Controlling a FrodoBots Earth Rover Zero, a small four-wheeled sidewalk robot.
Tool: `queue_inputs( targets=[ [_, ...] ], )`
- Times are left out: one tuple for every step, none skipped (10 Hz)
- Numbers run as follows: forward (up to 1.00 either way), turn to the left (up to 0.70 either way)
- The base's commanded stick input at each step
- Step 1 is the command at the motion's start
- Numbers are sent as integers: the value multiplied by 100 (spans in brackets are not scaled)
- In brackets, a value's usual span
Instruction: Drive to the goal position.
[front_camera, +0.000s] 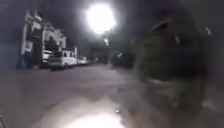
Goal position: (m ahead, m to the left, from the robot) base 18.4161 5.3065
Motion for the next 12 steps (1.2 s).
queue_inputs(
  targets=[
    [70,-25],
    [70,-13],
    [70,-2],
    [70,0],
    [70,0],
    [70,0],
    [70,0],
    [70,0],
    [70,0],
    [70,0],
    [70,0],
    [70,0]
  ],
)
